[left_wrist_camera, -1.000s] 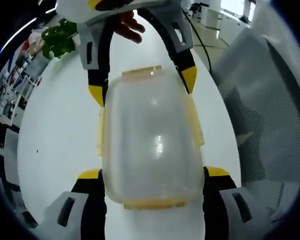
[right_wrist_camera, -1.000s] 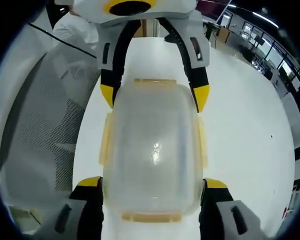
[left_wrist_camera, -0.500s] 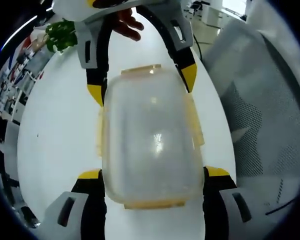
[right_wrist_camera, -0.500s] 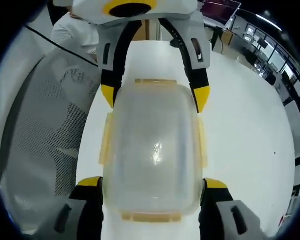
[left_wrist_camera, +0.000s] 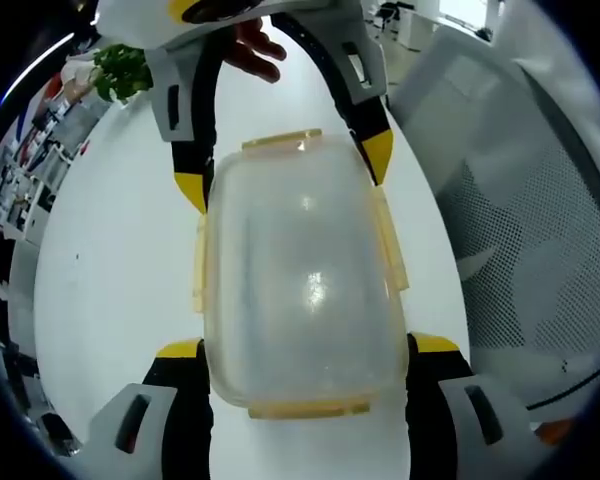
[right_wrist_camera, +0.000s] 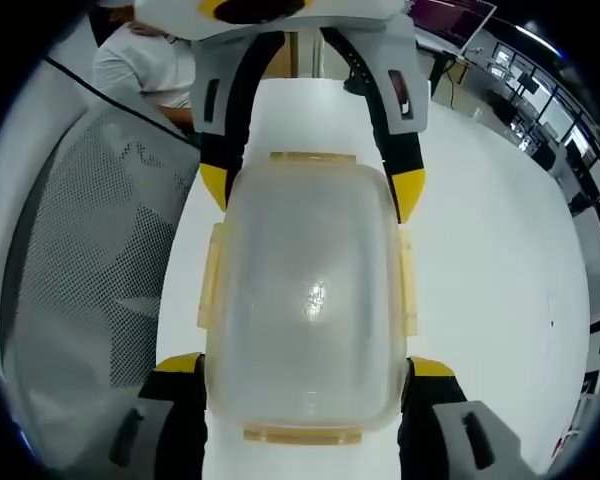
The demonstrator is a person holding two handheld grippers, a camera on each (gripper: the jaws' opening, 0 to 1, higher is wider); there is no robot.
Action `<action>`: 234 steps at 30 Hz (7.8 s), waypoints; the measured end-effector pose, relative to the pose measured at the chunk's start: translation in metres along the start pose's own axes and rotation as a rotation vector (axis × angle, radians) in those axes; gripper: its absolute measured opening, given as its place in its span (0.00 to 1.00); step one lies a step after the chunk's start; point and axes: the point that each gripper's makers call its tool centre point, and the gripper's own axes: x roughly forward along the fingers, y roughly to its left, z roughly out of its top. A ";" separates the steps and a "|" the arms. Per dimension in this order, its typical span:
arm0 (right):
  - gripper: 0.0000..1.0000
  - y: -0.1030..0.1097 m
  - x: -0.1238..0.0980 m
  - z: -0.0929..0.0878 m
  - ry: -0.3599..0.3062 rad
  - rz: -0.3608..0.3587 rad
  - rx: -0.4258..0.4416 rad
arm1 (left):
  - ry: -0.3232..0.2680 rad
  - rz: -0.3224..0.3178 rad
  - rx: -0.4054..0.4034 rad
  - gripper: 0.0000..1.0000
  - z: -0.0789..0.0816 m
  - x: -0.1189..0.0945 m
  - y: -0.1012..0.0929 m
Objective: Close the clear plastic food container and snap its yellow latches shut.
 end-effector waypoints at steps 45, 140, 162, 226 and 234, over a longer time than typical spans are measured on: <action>0.80 -0.080 -0.005 0.001 -0.024 0.005 -0.008 | 0.043 -0.014 0.005 0.78 -0.011 0.004 0.079; 0.99 -0.013 -0.062 0.036 -0.143 -0.146 0.003 | -0.020 0.148 -0.089 0.99 0.014 -0.061 0.025; 0.99 0.020 -0.076 0.052 -0.291 -0.179 0.107 | -0.172 0.221 -0.233 0.99 0.031 -0.075 -0.008; 0.99 0.105 -0.110 0.029 -0.653 -0.296 0.513 | -0.505 0.259 -0.616 0.99 0.071 -0.088 -0.094; 0.99 0.115 -0.104 0.025 -0.673 -0.279 0.549 | -0.555 0.262 -0.628 0.99 0.074 -0.092 -0.098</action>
